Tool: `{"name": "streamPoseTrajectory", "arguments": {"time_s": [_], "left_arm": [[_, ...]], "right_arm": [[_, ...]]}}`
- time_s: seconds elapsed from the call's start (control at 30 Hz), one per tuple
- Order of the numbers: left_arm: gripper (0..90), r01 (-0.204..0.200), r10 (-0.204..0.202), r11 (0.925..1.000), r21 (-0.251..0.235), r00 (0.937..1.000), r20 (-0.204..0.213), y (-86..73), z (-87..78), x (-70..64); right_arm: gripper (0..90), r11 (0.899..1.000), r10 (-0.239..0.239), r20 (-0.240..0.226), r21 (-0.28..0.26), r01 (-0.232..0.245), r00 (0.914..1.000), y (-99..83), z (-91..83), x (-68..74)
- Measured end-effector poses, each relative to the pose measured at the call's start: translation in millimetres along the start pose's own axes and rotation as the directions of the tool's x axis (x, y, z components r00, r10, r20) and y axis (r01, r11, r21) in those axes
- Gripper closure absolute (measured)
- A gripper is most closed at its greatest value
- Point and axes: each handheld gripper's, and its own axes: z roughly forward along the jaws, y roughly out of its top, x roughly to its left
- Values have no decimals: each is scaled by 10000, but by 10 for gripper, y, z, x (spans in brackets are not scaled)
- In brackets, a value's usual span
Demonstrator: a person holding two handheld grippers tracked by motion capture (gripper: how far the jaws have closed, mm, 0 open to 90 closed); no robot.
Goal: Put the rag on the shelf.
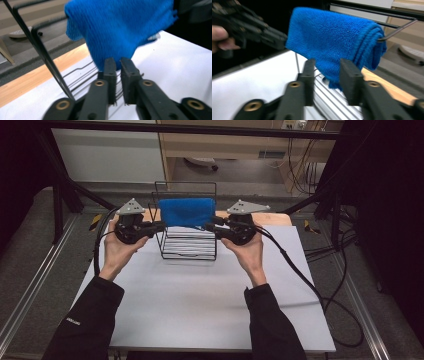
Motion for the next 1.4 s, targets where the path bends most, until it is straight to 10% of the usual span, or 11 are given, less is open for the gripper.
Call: {"name": "streamPoseTrajectory", "arguments": {"time_s": [0.27,0.57,1.0,1.4], "left_arm": [[495,112,-106,9979,638,9999,-107,-336,-99,-48],[257,413,-416,9918,1212,9991,1,-779,-109,-86],[72,1405,-1363,9773,1588,9900,-375,-1475,-115,-92],[70,1523,-1469,9760,1559,9881,-455,-1915,-240,-105]], "right_arm": [[221,9992,404,527,22,-406,9978,-183,-386,-91],[42,9930,964,520,636,-996,9940,-595,-607,-261],[6,9654,1540,890,1988,-1690,9841,-1395,-765,-401],[6,9400,1751,997,2788,-1964,9795,-2050,-1046,-443]]}}
